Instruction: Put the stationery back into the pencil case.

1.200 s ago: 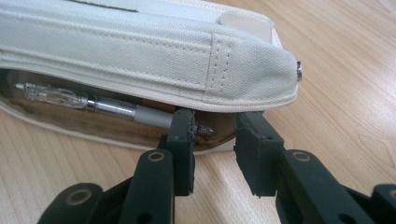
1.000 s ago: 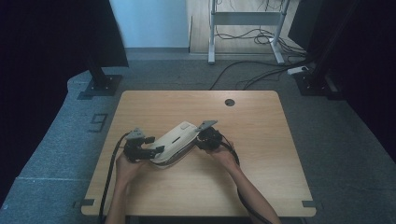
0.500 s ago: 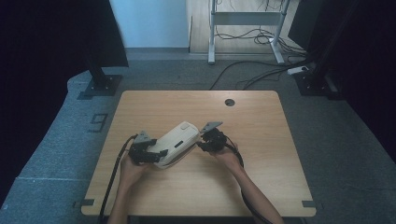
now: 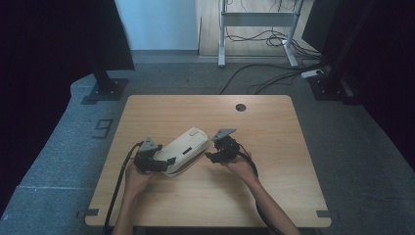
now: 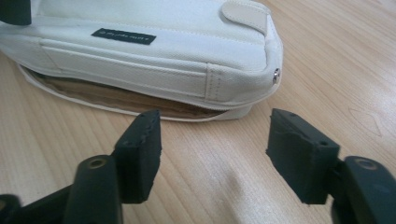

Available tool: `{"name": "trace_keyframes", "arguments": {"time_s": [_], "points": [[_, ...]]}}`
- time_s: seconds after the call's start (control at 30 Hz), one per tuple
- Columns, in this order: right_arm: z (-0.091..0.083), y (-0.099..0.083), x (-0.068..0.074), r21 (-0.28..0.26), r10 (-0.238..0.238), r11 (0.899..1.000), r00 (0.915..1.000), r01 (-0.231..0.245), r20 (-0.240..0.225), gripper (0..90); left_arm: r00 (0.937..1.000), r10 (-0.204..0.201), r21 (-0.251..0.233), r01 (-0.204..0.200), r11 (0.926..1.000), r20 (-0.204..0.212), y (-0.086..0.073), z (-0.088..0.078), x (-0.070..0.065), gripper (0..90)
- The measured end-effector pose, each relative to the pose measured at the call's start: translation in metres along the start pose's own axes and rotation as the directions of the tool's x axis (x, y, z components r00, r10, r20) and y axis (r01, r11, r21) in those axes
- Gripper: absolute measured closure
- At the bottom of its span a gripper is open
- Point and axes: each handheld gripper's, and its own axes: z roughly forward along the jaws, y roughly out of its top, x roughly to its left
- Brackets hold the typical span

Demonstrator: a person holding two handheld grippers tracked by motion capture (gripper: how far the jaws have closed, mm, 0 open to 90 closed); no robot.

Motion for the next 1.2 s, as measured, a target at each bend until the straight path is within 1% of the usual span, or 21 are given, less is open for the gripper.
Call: {"name": "trace_keyframes", "arguments": {"time_s": [0.03, 0.07, 0.13, 0.3, 0.4, 0.57, 0.67, 0.7, 0.93, 0.97, 1.03, 1.17, 1.2], "points": [[-0.001, 0.000, 0.000, -0.003, -0.003, 1.000, 1.0000, 0.003, -0.002, 32.2, 1.0000, -0.003, -0.004, 0.003, 1.0000, 0.005, 0.000, -0.001, 0.000, 15.4], [-0.002, 0.000, 0.001, -0.002, 0.004, 1.000, 1.0000, -0.004, -0.007, 31.1, 1.0000, -0.003, -0.004, 0.003, 1.0000, 0.005, 0.000, -0.001, 0.000, 14.8], [-0.005, -0.001, 0.002, -0.004, 0.006, 1.000, 0.9999, -0.006, -0.010, 29.0, 1.0000, 0.007, -0.002, -0.007, 1.0000, -0.001, 0.002, -0.005, -0.002, 14.0], [-0.014, -0.004, 0.003, -0.012, 0.014, 1.000, 0.9997, -0.015, -0.019, 23.7, 1.0000, -0.008, -0.025, 0.008, 0.9997, 0.004, 0.003, -0.013, -0.002, 13.2], [-0.020, -0.005, 0.002, -0.022, 0.019, 1.000, 0.9996, -0.020, -0.019, 21.4, 0.9999, 0.007, -0.032, -0.007, 0.9995, -0.014, 0.004, -0.017, -0.004, 11.7], [-0.030, -0.009, 0.001, -0.023, 0.033, 0.999, 0.9993, -0.034, -0.019, 16.7, 0.9988, 0.030, -0.019, -0.031, 0.9994, -0.040, 0.003, -0.024, -0.007, 7.2], [-0.033, -0.011, 0.001, -0.024, 0.037, 0.999, 0.9992, -0.037, -0.018, 15.0, 0.9985, 0.032, -0.009, -0.032, 0.9994, -0.044, 0.003, -0.026, -0.007, 4.6], [-0.037, -0.014, 0.001, -0.026, 0.038, 0.999, 0.9992, -0.039, -0.015, 14.3, 0.9982, 0.036, 0.001, -0.036, 0.9994, -0.048, 0.002, -0.028, -0.008, 3.7], [-0.047, -0.022, 0.001, -0.025, 0.026, 0.999, 0.9996, -0.026, 0.003, 13.0, 0.9981, 0.031, 0.017, -0.030, 0.9994, -0.053, -0.001, -0.035, -0.006, 0.6], [-0.052, -0.026, 0.000, -0.031, 0.030, 0.999, 0.9995, -0.030, 0.006, 12.4, 0.9980, 0.027, 0.022, -0.026, 0.9994, -0.057, -0.003, -0.038, -0.005, 0.3], [-0.057, -0.030, -0.001, -0.037, 0.033, 0.999, 0.9994, -0.032, 0.012, 11.9, 0.9979, 0.022, 0.018, -0.021, 0.9996, -0.060, -0.005, -0.041, -0.003, 0.1], [-0.066, -0.038, -0.004, -0.045, 0.040, 0.998, 0.9990, -0.039, 0.019, 6.1, 0.9985, 0.000, 0.010, 0.001, 1.0000, -0.054, -0.011, -0.045, 0.002, 0.0], [-0.066, -0.038, -0.004, -0.045, 0.040, 0.998, 0.9990, -0.039, 0.019, 6.1, 0.9985, 0.000, 0.010, 0.001, 1.0000, -0.054, -0.011, -0.045, 0.002, 0.0]]}}
